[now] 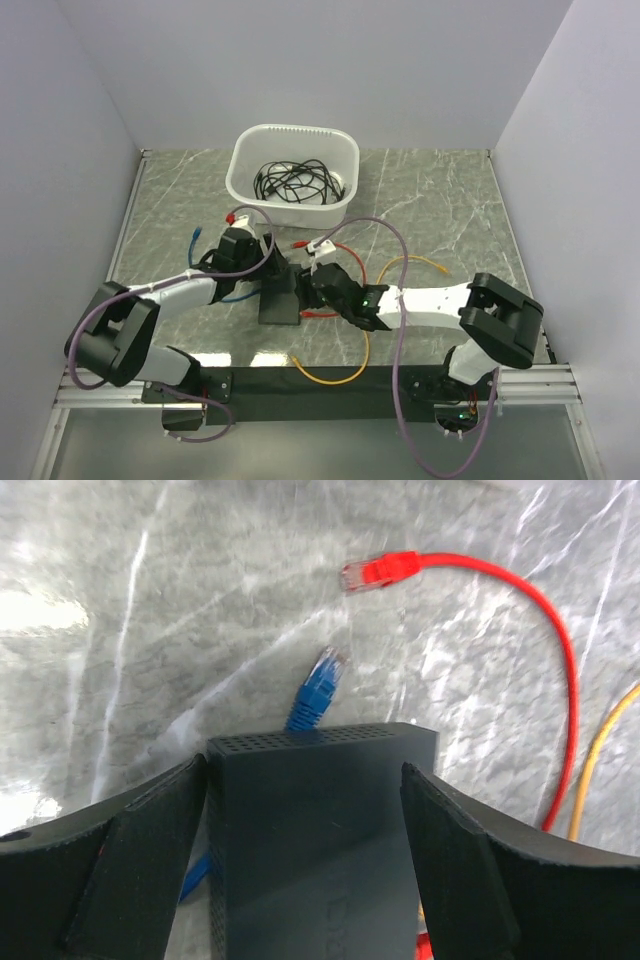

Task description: Insert the plug into the switch port

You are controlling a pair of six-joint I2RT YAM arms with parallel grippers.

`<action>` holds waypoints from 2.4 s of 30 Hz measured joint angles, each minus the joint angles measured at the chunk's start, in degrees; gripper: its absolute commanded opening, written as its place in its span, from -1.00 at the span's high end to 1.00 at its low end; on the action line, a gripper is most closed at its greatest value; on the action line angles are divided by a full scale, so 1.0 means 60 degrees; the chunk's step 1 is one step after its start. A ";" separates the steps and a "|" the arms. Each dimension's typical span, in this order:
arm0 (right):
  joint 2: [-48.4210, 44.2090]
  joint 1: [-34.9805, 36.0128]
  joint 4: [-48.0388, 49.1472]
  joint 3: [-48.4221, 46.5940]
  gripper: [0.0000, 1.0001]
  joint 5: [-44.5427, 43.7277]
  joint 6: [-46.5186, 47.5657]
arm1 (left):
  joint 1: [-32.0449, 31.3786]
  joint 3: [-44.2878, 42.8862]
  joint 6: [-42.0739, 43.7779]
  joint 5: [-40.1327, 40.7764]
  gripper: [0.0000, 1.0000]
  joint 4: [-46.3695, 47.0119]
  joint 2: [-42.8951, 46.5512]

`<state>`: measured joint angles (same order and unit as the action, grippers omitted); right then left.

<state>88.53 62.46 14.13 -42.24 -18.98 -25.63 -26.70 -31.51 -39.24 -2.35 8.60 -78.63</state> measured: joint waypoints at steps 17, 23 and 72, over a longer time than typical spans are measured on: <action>-0.0980 0.0011 0.0302 0.0991 -0.24 -0.0492 -0.0448 | -0.0685 -0.0805 -0.0149 -0.1049 -0.65 0.0707 -0.1151; -0.1548 0.0011 0.0448 0.1373 -0.25 -0.0707 -0.0477 | -0.0408 -0.1231 -0.0047 -0.0761 -0.69 0.0251 -0.0929; -0.0838 0.0029 0.0645 0.1359 -0.24 -0.0393 -0.0550 | 0.4936 -0.3581 0.1461 0.2798 0.19 -0.2506 -0.3293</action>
<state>83.50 62.63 18.00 -34.09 -21.34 -28.93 2.92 -52.99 -30.48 14.44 -6.44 -98.39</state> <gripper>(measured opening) 0.623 0.448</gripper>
